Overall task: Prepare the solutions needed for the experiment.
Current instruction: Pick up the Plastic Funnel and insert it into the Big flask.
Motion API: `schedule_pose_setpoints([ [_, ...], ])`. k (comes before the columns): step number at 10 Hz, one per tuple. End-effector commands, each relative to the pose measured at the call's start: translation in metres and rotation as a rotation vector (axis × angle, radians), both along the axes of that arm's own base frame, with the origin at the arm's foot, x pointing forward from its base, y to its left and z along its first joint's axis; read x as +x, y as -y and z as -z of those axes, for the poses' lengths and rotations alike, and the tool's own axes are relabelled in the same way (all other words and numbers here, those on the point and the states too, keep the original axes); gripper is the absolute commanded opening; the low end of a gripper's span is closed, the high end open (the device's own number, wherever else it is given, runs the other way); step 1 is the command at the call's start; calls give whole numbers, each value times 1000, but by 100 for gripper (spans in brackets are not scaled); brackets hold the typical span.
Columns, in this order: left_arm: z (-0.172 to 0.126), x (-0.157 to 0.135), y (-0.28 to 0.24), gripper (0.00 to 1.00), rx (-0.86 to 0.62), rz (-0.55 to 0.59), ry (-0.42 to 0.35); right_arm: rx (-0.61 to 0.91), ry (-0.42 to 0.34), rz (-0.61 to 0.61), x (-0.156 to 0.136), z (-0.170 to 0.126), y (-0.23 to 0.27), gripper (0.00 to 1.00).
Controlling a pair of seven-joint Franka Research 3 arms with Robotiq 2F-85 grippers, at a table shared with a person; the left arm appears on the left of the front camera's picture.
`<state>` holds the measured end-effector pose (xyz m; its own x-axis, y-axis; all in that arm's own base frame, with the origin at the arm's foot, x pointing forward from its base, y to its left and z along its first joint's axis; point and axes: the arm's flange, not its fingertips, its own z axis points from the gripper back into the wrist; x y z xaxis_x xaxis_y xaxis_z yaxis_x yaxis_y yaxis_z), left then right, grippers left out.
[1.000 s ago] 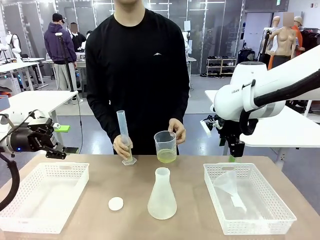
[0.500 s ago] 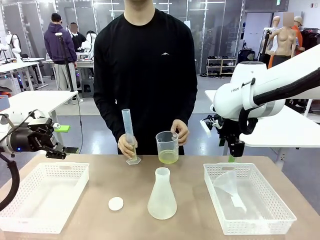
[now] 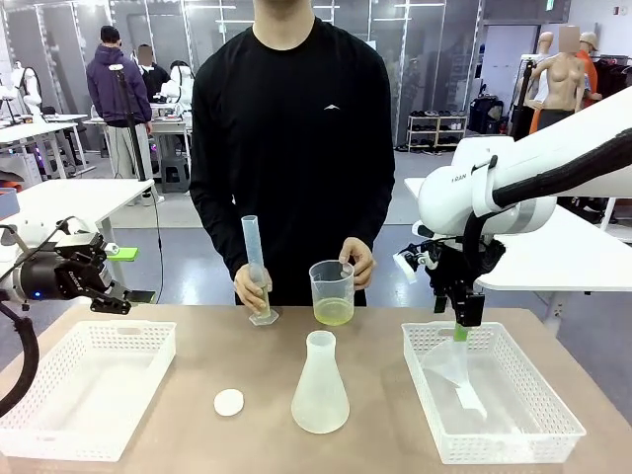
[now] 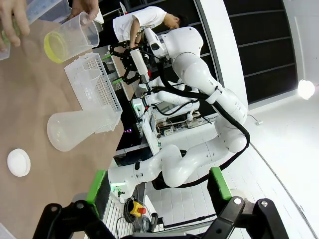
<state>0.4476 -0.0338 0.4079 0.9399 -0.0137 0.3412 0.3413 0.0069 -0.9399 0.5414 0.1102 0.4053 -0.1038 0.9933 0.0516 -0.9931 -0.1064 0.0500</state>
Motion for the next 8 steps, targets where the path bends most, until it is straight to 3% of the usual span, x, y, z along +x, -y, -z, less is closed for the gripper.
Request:
schedule_pose_setpoints([
  [1,-1,-1,1,100,-7,-4,14,28,-86,26,7,0,-4,100],
  [4,-1,-1,1,100,-7,-4,14,19,-104,-3,16,16,3,100],
  [8,-1,-1,1,100,-7,-4,14,23,-204,-20,22,32,9,100],
])
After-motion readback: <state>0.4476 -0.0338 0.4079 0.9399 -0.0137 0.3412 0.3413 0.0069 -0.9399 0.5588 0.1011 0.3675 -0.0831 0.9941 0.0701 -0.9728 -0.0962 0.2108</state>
